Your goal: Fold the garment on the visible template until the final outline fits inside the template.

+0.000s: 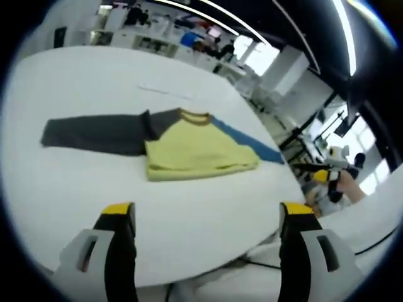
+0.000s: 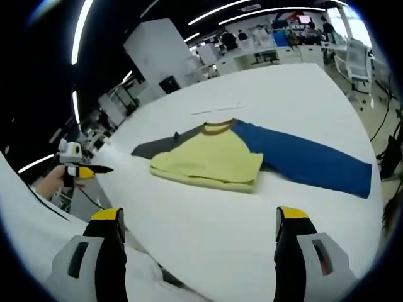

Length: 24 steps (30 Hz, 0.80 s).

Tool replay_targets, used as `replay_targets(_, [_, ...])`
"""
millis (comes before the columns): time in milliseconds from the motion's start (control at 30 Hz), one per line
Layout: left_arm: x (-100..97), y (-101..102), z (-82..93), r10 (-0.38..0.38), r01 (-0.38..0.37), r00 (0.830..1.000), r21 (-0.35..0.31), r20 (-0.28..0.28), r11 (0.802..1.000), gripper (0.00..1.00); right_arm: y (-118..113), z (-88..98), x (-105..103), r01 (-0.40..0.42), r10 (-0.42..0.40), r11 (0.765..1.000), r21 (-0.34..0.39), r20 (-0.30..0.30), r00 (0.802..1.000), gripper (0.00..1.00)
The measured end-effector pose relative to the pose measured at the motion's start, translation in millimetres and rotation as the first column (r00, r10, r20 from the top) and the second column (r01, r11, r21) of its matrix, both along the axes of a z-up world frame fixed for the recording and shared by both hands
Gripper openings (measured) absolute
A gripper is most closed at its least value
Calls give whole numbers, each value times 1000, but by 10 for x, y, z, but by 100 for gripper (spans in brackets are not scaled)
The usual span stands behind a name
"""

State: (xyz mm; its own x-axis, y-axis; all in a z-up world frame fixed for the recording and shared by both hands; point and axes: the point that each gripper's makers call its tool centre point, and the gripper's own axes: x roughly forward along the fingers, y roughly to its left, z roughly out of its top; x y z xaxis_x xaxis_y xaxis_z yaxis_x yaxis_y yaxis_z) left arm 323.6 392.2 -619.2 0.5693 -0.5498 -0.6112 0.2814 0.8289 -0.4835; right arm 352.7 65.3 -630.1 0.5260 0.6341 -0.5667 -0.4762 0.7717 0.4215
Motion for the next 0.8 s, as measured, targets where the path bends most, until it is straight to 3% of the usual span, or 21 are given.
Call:
replay_targets(167, [-70,-36,50,-27,27,1000,0,-6,1000,99,-40,59,-46,28,-27,998,48,-14,1000,100])
replay_targets(300, [-124,-4,74,-38,38,999,1,-11,999,99,-84,40,-73,21,-21,1000,15,-11,1000,100])
replay_targets(567, [-96,121,257,-22,22,999,14,49,1000,99,-40,77,-114,1,-1,1000,21,3,1000,99])
replay_targets(800, [-113,190,153,-25,24,999,44,20,999,99,12,54,-128,3,-3,1000,29,-2,1000,98])
